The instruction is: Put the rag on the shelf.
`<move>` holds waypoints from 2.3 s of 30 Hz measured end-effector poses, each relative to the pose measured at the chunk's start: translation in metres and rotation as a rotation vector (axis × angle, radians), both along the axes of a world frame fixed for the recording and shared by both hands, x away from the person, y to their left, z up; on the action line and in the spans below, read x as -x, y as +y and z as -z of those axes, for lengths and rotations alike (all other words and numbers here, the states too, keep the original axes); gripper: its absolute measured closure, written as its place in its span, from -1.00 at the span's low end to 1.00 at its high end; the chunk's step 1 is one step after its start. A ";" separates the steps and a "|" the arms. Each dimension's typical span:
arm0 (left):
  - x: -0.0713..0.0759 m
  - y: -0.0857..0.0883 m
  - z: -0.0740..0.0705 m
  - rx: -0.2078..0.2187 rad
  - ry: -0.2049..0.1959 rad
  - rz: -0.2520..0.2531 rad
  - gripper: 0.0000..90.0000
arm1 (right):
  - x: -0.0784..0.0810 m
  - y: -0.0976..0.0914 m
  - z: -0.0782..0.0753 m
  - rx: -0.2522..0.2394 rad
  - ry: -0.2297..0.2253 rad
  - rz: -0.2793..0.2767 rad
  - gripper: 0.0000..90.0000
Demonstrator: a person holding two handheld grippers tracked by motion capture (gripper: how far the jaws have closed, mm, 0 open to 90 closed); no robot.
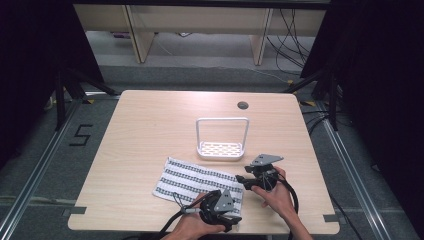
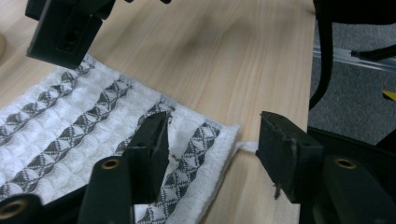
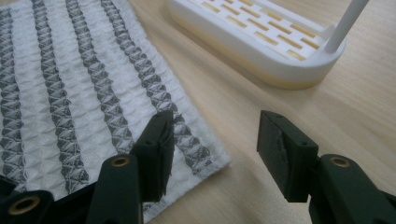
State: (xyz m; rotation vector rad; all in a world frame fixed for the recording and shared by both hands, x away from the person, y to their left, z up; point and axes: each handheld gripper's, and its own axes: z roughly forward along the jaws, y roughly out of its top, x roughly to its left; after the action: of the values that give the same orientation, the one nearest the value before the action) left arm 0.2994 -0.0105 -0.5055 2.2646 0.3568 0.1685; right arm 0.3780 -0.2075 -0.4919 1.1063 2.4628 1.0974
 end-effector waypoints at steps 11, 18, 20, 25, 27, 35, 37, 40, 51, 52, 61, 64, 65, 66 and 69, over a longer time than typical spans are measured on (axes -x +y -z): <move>-0.004 -0.003 0.007 -0.057 -0.023 0.004 0.16 | -0.004 0.001 0.008 0.011 0.004 -0.005 0.12; -0.004 -0.004 0.006 -0.059 -0.025 0.014 0.52 | -0.009 0.001 0.012 0.032 0.031 -0.016 0.24; -0.005 -0.003 0.006 -0.061 -0.032 0.014 0.62 | -0.008 0.002 0.013 0.036 0.057 -0.009 0.29; -0.010 0.001 0.006 -0.055 -0.030 0.003 0.82 | -0.007 0.000 0.017 0.016 0.040 -0.025 0.65; -0.009 0.001 0.007 -0.031 -0.015 -0.002 0.86 | -0.006 0.000 0.017 -0.007 0.056 -0.026 0.79; -0.009 0.009 -0.003 0.012 -0.021 -0.010 0.88 | -0.004 -0.005 0.011 -0.065 0.014 -0.036 0.96; -0.009 0.013 -0.008 0.010 -0.019 -0.006 0.89 | -0.003 -0.006 0.007 -0.078 0.001 -0.033 0.97; -0.008 0.017 -0.012 0.021 -0.026 -0.003 0.89 | 0.000 -0.006 0.003 -0.097 0.003 -0.031 0.97; -0.006 0.040 -0.049 0.121 -0.067 -0.034 0.89 | 0.011 -0.001 -0.029 -0.159 -0.064 -0.040 0.98; -0.006 0.040 -0.049 0.121 -0.067 -0.034 0.89 | 0.011 -0.001 -0.029 -0.159 -0.064 -0.040 0.98; -0.008 0.061 -0.077 0.186 -0.094 -0.071 0.89 | 0.010 0.003 -0.062 -0.206 -0.123 -0.049 0.98; -0.008 0.063 -0.083 0.201 -0.093 -0.072 0.89 | 0.009 0.005 -0.074 -0.218 -0.148 -0.048 0.98; -0.009 0.065 -0.088 0.216 -0.093 -0.071 0.89 | 0.010 0.005 -0.078 -0.214 -0.137 -0.049 0.98; -0.009 0.065 -0.088 0.216 -0.093 -0.071 0.89 | 0.010 0.005 -0.078 -0.214 -0.137 -0.049 0.98; -0.009 0.070 -0.101 0.250 -0.102 -0.075 0.89 | 0.012 0.007 -0.093 -0.213 -0.174 -0.057 0.98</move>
State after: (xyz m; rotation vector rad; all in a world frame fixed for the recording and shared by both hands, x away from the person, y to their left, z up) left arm 0.3089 0.0596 -0.4043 1.9895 0.3864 0.2630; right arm 0.3662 -0.2009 -0.3990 0.9543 2.2965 1.4362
